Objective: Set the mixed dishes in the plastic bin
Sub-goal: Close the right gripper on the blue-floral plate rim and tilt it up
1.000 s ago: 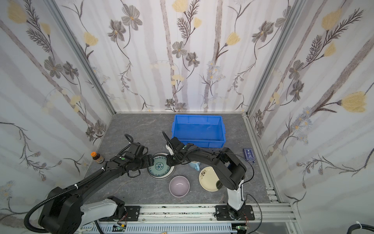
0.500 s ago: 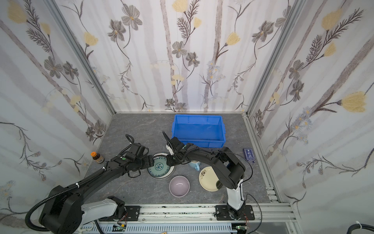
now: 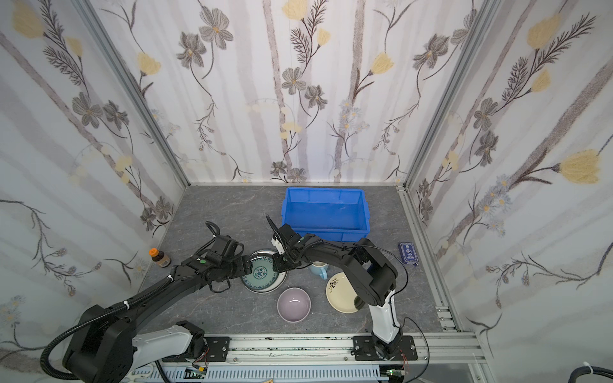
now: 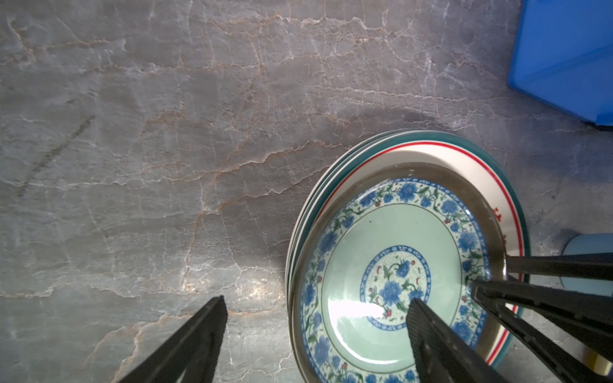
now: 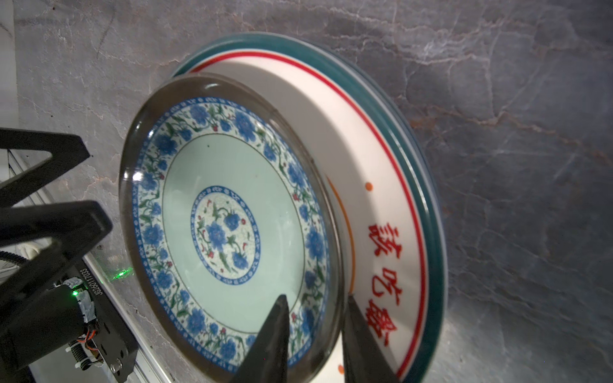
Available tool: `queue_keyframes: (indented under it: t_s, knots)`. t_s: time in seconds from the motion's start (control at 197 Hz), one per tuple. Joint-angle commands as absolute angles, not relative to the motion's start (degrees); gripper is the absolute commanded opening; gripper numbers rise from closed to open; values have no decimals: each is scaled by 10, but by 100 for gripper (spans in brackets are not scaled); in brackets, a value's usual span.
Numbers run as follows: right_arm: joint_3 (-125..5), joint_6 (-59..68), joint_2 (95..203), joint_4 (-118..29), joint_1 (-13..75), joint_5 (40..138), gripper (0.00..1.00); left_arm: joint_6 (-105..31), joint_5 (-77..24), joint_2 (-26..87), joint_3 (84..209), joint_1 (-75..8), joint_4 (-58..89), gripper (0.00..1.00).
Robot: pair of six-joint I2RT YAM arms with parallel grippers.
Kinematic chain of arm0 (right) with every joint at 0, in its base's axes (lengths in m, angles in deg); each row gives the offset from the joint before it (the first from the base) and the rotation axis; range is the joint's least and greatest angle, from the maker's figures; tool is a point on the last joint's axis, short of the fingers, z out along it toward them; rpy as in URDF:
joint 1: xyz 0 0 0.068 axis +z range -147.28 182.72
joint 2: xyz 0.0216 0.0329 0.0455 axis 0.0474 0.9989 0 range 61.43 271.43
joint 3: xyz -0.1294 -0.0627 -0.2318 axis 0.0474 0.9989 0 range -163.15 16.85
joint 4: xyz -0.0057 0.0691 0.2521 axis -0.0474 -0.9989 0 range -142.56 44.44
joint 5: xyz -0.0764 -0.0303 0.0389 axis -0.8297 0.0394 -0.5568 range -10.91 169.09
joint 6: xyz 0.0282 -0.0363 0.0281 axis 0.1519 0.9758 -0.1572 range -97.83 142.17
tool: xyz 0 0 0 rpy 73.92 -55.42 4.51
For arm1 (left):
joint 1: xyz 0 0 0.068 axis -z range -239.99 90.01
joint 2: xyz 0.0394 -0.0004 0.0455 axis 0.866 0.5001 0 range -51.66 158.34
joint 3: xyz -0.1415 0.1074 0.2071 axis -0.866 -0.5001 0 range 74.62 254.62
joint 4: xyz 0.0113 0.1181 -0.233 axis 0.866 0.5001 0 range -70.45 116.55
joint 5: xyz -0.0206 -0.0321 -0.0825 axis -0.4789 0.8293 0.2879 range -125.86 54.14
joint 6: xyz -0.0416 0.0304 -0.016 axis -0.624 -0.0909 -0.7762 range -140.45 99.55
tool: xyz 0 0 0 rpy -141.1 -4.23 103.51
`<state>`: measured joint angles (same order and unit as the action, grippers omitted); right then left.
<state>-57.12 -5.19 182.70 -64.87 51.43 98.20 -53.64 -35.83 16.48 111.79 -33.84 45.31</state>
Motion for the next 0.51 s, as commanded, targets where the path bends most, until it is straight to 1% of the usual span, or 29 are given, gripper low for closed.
queue_keyframes:
  t_s: [0.0, 0.244, 0.411, 0.503]
  knots:
    - [-576, -54, 1835, -636, 512, 991, 24, -539, -367, 163, 1118, -338, 447, 88]
    - [-581, -55, 1834, -635, 506, 999, 20, -538, -371, 158, 1121, -338, 453, 89]
    - [-592, -54, 1828, -641, 506, 1004, 14, -537, -381, 147, 1129, -338, 463, 90]
    - [-599, -51, 1827, -645, 506, 1005, 13, -536, -387, 142, 1136, -338, 473, 91]
